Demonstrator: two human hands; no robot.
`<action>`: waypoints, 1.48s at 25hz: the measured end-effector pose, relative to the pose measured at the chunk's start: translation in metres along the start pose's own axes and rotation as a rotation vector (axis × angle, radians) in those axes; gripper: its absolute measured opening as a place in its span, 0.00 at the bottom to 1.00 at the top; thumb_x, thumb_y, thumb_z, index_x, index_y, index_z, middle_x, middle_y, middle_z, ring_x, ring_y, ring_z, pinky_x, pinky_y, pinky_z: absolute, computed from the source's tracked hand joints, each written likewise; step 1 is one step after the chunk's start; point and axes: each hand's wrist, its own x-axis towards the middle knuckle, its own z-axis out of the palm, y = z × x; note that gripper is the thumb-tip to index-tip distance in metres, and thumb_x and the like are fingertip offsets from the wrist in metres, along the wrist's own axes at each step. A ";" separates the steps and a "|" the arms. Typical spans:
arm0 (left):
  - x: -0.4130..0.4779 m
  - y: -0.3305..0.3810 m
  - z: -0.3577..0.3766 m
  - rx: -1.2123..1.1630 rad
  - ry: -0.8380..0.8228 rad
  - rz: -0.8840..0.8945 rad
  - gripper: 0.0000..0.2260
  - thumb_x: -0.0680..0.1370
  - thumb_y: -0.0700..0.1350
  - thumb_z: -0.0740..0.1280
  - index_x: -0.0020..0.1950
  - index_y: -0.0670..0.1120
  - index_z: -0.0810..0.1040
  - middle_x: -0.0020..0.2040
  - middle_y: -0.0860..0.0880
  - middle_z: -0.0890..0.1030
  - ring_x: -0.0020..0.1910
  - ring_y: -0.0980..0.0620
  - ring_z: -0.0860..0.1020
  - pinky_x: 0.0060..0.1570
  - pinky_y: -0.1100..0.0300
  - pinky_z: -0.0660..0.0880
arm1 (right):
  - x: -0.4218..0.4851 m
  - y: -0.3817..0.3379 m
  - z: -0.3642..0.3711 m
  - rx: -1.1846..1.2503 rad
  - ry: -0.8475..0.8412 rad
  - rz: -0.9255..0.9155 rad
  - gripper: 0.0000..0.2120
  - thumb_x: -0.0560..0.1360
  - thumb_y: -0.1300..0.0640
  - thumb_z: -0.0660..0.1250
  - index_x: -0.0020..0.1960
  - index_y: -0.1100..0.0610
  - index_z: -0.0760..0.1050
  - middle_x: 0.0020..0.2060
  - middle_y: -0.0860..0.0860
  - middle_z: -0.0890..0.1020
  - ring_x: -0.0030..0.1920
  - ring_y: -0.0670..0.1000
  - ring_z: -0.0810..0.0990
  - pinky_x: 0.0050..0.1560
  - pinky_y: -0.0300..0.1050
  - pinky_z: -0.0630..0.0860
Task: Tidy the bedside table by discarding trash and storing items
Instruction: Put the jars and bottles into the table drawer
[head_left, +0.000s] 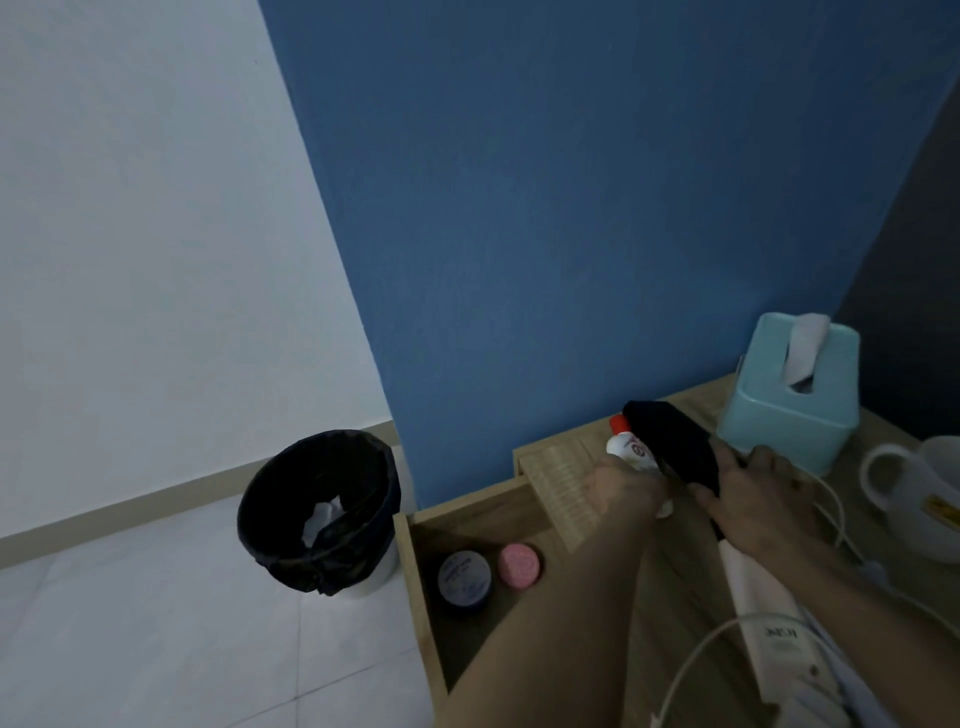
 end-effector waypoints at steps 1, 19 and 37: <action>0.000 -0.001 -0.003 -0.033 0.008 -0.003 0.27 0.75 0.42 0.70 0.70 0.39 0.64 0.67 0.42 0.72 0.66 0.46 0.73 0.61 0.58 0.74 | -0.001 -0.001 -0.001 0.003 0.024 -0.001 0.31 0.76 0.44 0.58 0.74 0.53 0.51 0.61 0.63 0.65 0.62 0.62 0.64 0.59 0.55 0.67; -0.057 -0.085 -0.097 -0.369 0.136 -0.060 0.26 0.72 0.40 0.72 0.66 0.43 0.64 0.62 0.44 0.73 0.60 0.46 0.75 0.56 0.52 0.78 | -0.086 -0.084 0.000 0.066 0.050 -0.173 0.30 0.76 0.45 0.56 0.74 0.53 0.53 0.60 0.64 0.67 0.58 0.61 0.66 0.52 0.49 0.68; -0.069 -0.159 -0.120 -0.326 0.074 -0.203 0.29 0.73 0.43 0.71 0.70 0.45 0.62 0.67 0.44 0.71 0.67 0.45 0.71 0.64 0.51 0.73 | -0.144 -0.117 0.054 0.128 0.106 -0.238 0.28 0.65 0.56 0.75 0.63 0.62 0.73 0.46 0.72 0.73 0.44 0.65 0.73 0.40 0.52 0.72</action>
